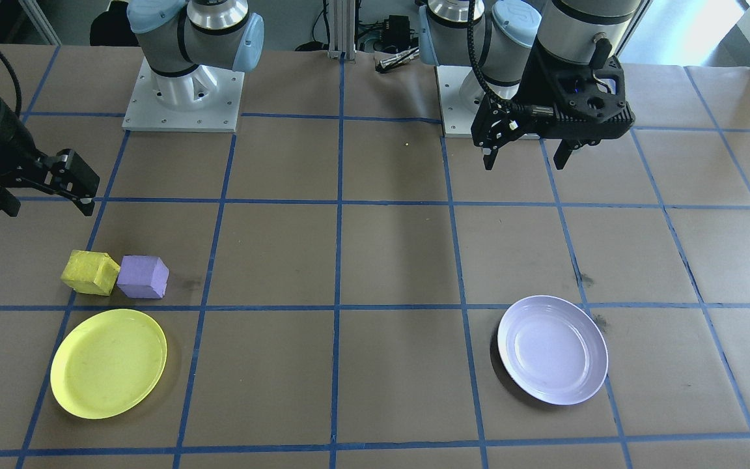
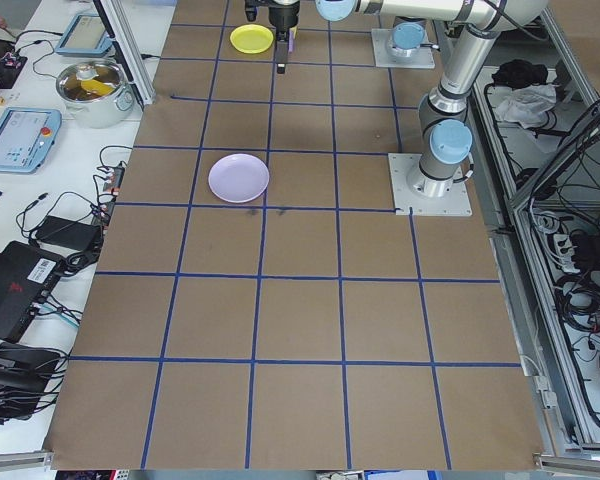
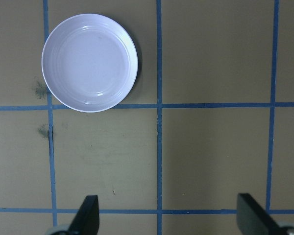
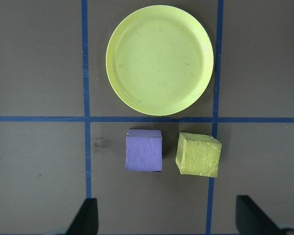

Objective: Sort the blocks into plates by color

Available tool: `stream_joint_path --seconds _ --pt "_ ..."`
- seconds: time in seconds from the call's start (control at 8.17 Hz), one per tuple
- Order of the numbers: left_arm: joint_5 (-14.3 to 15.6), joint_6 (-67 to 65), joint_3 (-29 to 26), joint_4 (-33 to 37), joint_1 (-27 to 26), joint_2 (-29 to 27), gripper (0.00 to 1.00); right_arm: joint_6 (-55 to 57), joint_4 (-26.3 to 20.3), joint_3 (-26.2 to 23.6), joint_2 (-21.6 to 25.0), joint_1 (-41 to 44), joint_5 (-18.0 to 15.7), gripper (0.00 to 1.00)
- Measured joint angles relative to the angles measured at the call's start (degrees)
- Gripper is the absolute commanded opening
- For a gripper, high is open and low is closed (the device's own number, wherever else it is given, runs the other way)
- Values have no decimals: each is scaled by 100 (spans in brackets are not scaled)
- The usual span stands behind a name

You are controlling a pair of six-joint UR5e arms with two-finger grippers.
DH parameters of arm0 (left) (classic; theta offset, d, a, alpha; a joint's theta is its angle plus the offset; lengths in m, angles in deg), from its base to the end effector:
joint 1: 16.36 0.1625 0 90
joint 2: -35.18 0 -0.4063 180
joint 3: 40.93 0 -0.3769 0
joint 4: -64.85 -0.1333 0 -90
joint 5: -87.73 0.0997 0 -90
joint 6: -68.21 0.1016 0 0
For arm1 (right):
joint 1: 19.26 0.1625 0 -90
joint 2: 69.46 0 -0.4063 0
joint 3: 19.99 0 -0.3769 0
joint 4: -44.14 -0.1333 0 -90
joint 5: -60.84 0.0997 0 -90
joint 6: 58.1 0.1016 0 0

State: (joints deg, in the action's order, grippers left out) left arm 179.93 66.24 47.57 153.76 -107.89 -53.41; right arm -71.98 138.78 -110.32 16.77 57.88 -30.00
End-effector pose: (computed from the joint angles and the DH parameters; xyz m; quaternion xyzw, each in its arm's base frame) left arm -0.1420 -0.4693 0.4935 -0.0045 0.9992 -0.0355 0.0181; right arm 0.0165 -0.5200 0.4403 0.0089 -0.9999 0.0029 0.0082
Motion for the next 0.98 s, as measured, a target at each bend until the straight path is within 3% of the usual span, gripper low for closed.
stream_joint_path --seconds 0.61,0.98 --pt "15 4 30 21 3 0 100 -523 2061 -1449 -690 -607 32 100" --pt "126 4 40 17 7 0 100 -735 2412 -1767 -994 -906 54 100"
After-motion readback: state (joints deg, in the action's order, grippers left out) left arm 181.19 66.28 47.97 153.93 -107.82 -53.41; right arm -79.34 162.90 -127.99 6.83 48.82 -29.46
